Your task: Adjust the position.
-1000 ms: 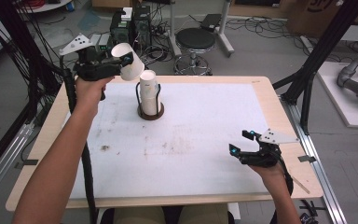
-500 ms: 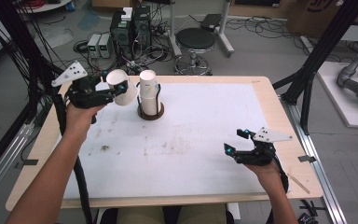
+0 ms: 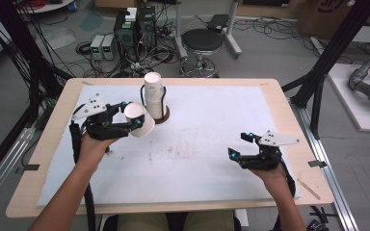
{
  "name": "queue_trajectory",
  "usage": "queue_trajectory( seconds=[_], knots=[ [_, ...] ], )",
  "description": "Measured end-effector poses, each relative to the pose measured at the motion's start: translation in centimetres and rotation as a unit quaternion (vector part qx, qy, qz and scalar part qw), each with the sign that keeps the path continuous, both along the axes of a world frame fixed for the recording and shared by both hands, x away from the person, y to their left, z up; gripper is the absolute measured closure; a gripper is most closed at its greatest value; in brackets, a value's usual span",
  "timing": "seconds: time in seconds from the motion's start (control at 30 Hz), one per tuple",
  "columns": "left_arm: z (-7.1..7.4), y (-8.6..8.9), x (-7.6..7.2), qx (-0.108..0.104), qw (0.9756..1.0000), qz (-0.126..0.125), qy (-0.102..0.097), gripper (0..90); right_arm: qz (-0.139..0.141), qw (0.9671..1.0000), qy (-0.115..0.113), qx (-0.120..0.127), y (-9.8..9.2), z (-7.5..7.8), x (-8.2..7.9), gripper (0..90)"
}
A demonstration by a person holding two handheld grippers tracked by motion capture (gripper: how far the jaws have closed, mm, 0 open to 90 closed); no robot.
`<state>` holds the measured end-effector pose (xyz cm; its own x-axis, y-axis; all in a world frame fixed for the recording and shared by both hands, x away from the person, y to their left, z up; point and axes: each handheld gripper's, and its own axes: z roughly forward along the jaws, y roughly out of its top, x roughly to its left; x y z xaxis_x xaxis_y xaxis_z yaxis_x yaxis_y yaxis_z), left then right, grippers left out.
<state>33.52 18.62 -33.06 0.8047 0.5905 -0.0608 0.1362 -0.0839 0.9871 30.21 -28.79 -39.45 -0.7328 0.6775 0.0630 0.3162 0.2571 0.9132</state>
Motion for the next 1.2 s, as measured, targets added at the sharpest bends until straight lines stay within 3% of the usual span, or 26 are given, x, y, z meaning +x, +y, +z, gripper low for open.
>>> queue_trajectory(
  seconds=[0.33,0.57,0.83,0.97,1.2],
  knots=[
    [-1.8,-2.2,-1.1,0.007,0.9991,-0.039,0.011,36.2,0.049,0.9987,0.009,0.003,1.8,0.2,0.3,19.9],
    [-2.3,-3.4,-1.7,0.015,0.9978,-0.064,0.014,36.3,0.086,0.9962,0.0,0.015,3.3,0.5,0.5,19.9],
    [-2.5,-4.9,-1.9,0.018,0.9952,-0.095,0.015,36.4,0.147,0.989,-0.004,0.016,5.6,1.2,0.8,19.8],
    [-2.5,-5.4,-2.0,0.018,0.9939,-0.107,0.018,36.4,0.162,0.9864,-0.005,0.026,6.7,1.5,1.1,19.9],
    [-2.5,-6.0,-2.2,0.015,0.9909,-0.133,0.019,36.4,0.194,0.9808,-0.002,0.022,8.5,1.6,1.5,19.9]
  ],
)
